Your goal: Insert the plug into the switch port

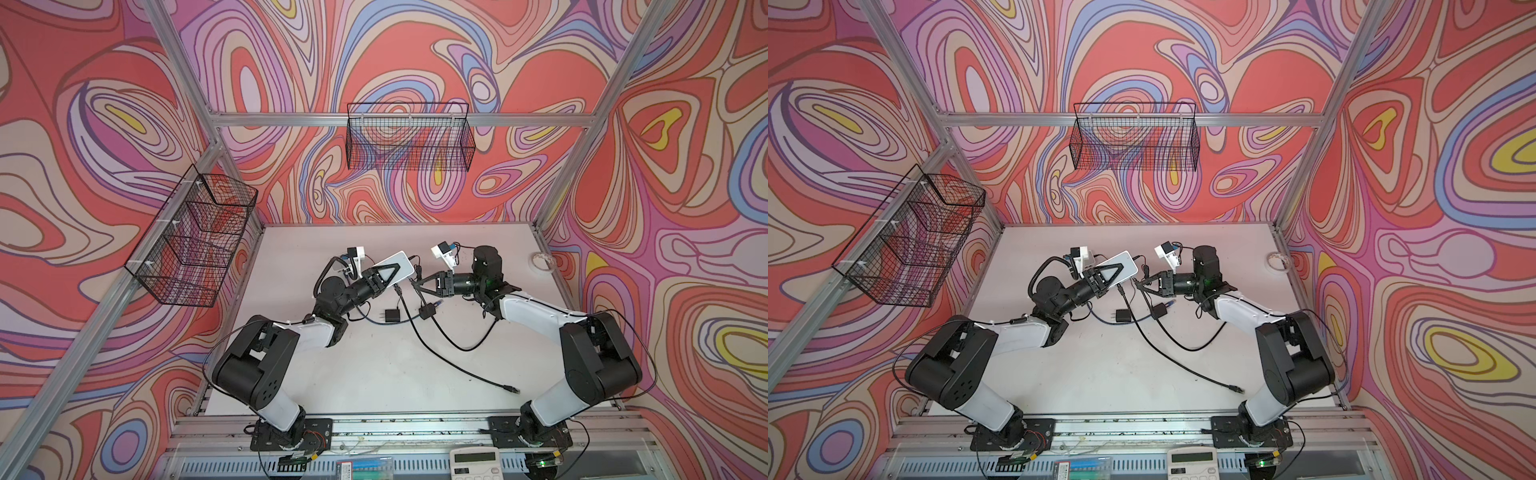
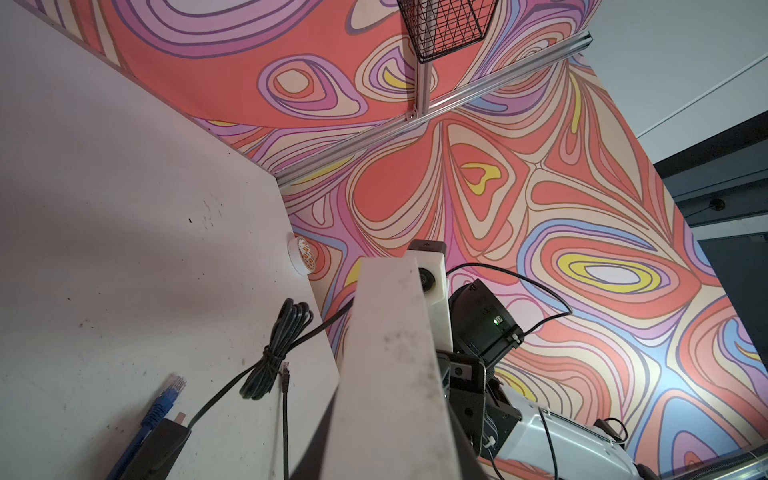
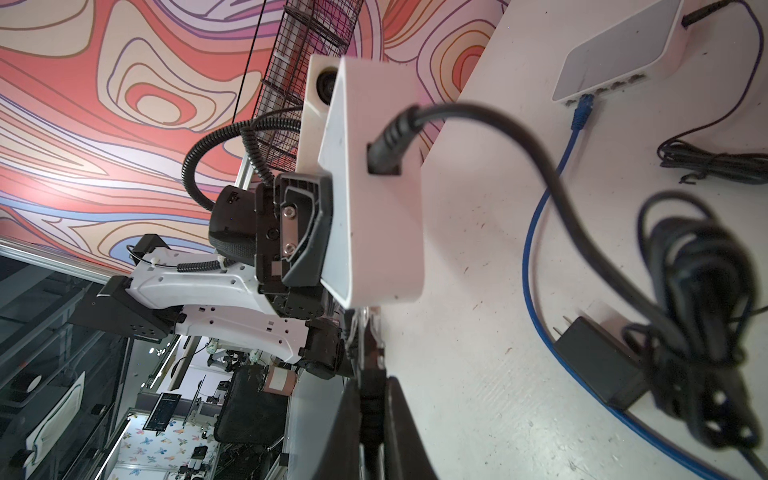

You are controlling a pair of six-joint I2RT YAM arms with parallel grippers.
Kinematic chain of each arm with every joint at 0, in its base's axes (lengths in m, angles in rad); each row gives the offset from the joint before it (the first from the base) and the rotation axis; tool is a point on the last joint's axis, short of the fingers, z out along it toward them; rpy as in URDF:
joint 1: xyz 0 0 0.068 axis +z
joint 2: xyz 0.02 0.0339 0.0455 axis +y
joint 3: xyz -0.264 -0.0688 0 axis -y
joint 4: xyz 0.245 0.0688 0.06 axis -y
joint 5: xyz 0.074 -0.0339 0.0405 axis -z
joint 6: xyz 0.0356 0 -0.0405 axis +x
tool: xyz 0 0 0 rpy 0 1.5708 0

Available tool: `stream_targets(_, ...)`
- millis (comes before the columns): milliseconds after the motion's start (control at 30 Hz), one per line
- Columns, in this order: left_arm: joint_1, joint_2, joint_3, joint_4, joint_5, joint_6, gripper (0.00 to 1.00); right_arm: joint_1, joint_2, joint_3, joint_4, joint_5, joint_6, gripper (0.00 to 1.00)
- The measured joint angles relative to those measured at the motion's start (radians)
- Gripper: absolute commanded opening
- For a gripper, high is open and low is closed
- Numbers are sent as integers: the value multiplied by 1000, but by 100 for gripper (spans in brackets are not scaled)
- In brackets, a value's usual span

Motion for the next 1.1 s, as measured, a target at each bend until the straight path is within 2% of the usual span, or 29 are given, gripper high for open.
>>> stream_targets(500,-3,39,27,58,27,-51,0,-11,28,-11,157,-40,118,0)
stream_targets(833,-11,39,53,-16,45,-45,0,-18,26,3,56,-46,30,0)
stream_targets(1100,-16,39,90,-77,38,-14,0,-27,26,31,30,-38,29,0)
